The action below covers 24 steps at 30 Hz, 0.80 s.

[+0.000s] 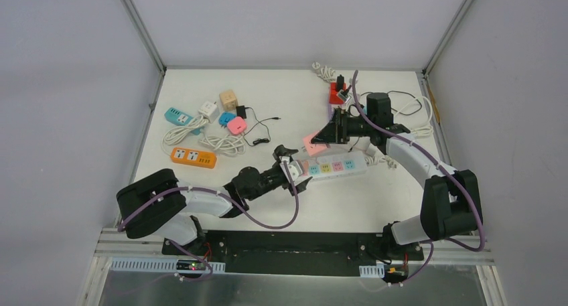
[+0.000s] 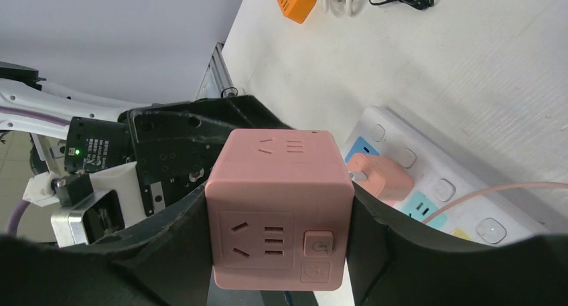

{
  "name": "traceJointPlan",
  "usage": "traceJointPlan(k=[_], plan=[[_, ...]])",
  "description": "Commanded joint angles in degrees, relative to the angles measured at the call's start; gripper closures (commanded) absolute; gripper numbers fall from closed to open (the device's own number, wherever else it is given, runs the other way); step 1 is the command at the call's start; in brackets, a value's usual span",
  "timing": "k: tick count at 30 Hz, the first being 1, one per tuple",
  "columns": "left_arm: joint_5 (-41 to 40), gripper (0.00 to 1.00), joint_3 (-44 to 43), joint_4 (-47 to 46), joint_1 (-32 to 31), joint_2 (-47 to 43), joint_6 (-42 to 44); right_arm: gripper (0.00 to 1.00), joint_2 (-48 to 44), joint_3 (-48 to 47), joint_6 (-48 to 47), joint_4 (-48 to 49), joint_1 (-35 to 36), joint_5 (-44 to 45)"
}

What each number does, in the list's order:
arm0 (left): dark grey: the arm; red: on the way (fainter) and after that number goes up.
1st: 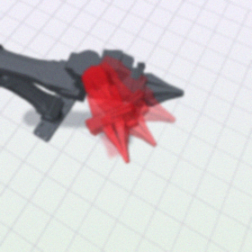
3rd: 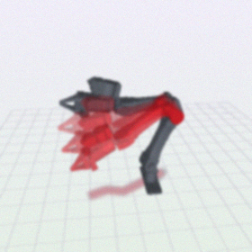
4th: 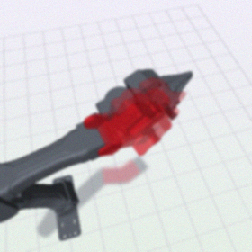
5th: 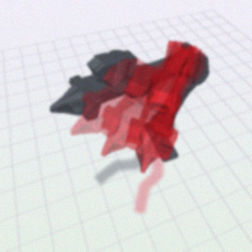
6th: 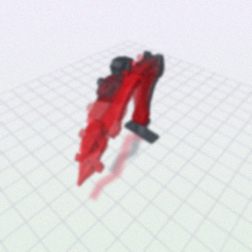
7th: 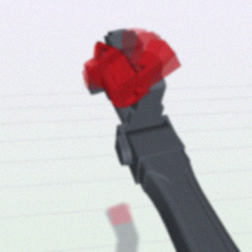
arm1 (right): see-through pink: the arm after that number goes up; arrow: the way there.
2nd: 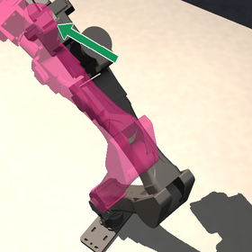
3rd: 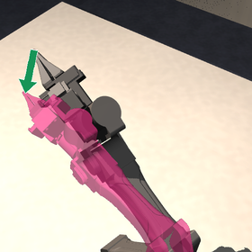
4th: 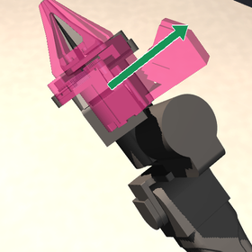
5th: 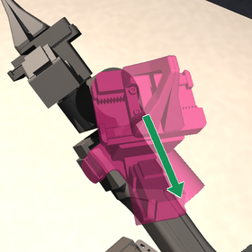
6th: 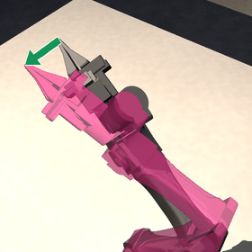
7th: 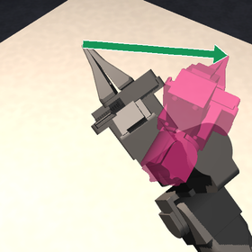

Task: Pull the plug off the socket
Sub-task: Place the plug at the center of the board.

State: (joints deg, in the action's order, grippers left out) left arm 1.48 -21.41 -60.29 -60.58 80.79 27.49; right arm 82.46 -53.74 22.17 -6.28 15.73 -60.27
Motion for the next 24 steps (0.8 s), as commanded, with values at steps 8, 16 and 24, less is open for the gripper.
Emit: traceJointPlan(k=[8, 16, 24], plan=[[5.16, 0.01, -4.83, -9.48, 4.73, 0.25, -4.21, 1.0, 0.41, -0.78, 3.32, 3.92, 0.8, -3.98], [8.37, 0.02, -7.89, -9.07, 7.1, 2.17, -4.9, 1.0, 2.28, -2.09, 1.15, 1.08, 3.88, -4.66], [13.11, 0.22, -10.3, -3.47, 8.65, 2.84, -5.15, 1.0, 2.65, -2.79, 0.43, -0.05, 4.41, -5.15]])
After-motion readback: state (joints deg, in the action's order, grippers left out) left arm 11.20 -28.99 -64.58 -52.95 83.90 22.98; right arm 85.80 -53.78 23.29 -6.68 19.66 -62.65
